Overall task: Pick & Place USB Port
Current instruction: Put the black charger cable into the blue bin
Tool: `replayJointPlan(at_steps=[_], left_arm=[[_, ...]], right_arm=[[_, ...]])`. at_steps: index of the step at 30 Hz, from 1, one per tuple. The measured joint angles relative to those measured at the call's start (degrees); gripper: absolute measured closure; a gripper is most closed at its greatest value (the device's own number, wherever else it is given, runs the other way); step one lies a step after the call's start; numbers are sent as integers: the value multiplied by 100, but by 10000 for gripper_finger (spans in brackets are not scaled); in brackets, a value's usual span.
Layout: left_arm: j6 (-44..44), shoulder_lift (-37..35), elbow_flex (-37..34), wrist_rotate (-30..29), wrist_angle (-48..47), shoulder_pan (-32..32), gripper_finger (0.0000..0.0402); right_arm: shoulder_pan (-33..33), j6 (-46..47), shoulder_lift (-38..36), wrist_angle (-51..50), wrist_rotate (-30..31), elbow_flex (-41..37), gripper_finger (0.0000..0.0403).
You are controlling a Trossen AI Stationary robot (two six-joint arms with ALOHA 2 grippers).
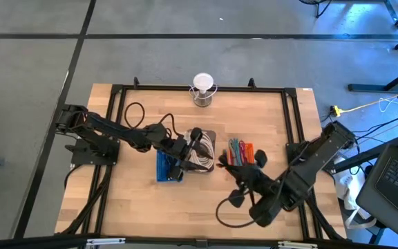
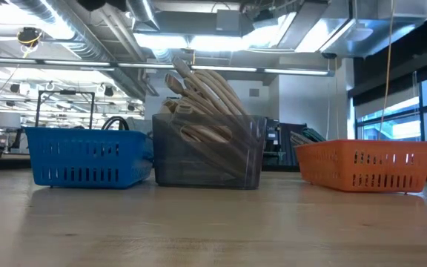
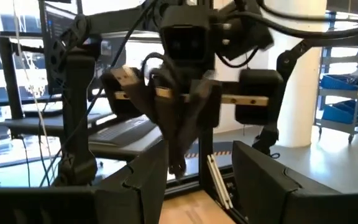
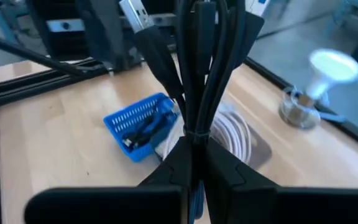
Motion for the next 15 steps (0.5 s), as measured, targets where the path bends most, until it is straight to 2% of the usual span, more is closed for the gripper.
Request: replayJointPlan(at_steps=[7, 15], left_arm=[[10, 0, 50, 0, -53, 2, 233], [12, 0, 50, -2, -99, 2, 233]], right_arm=[[-424, -1733, 2, 1109, -442, 129, 386], [-926, -2252, 2, 1557, -1142, 123, 386]])
